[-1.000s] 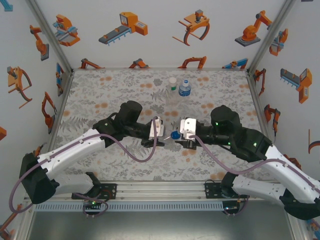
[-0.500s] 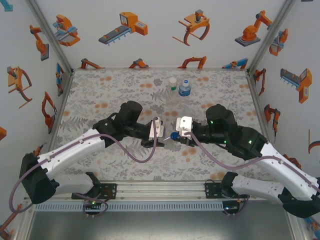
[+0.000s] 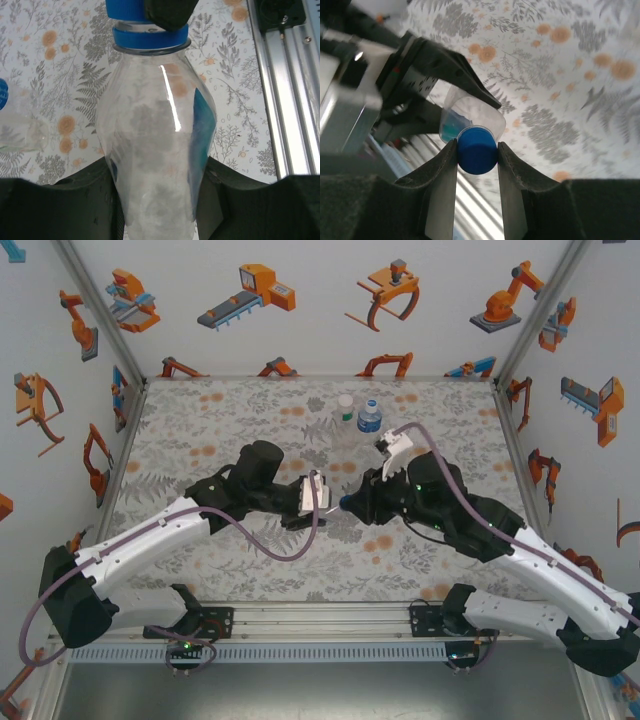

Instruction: Screw on the bottle caps

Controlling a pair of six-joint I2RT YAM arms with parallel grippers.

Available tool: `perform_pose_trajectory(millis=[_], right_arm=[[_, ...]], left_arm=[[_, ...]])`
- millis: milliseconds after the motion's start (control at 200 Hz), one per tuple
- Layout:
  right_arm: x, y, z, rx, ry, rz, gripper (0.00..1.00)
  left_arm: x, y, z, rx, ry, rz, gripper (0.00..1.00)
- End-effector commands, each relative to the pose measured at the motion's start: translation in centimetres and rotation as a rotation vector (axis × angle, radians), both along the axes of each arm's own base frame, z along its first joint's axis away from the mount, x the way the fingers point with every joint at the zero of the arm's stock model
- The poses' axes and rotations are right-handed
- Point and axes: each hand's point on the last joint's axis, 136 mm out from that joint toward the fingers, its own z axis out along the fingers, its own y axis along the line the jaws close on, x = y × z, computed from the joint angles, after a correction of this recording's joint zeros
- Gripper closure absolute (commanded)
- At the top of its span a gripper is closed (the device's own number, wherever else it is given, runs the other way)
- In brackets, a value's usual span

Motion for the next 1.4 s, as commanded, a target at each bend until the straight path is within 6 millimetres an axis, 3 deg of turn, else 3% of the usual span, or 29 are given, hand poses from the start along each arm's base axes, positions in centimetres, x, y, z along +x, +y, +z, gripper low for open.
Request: perform_pose_trajectory(millis=[0, 75, 220, 325, 461, 616, 776, 1086, 1397], right_arm=[[2.5, -2.4, -0.8, 0.257, 0.283, -0.382, 1.0], [2.6, -3.7, -1.4, 0.281, 0.356, -0.483, 1.0], [2.4, -3.3, -1.2, 0.278, 0.376, -0.466, 1.0], [2.5, -3.3, -0.5, 0.257, 0.318, -0.441, 0.9], [2.9, -3.9, 2.4, 0.208, 0.135, -0.388, 0.63], [1.6, -2.9, 6.2, 0.151, -0.115, -0.18, 0.59], [-0.7, -1.7, 7.9, 0.039, -0.353, 0.058, 0.59], [-7.6, 1.0, 5.5, -0.162, -0.609, 0.644, 0.53], [-7.3, 1.1, 5.0, -0.185, -0.625, 0.636, 0.51]], left_arm=[[0.3, -0.8, 1.7, -0.065, -0.04, 0.0, 1.0], [0.8, -0.8, 1.7, -0.061, -0.056, 0.026, 1.0], [1.2, -0.9, 1.6, -0.057, -0.066, 0.039, 1.0], [1.2, -1.1, 1.5, -0.055, -0.062, 0.036, 1.0], [1.1, -1.1, 1.5, -0.056, -0.056, 0.033, 1.0], [0.7, -1.1, 1.6, -0.062, -0.047, 0.01, 1.0], [-0.2, -1.1, 1.8, -0.076, -0.045, -0.044, 1.0], [-2.1, -1.0, 2.7, -0.117, -0.018, -0.135, 1.0], [-2.9, -0.9, 3.1, -0.134, -0.015, -0.172, 1.0]])
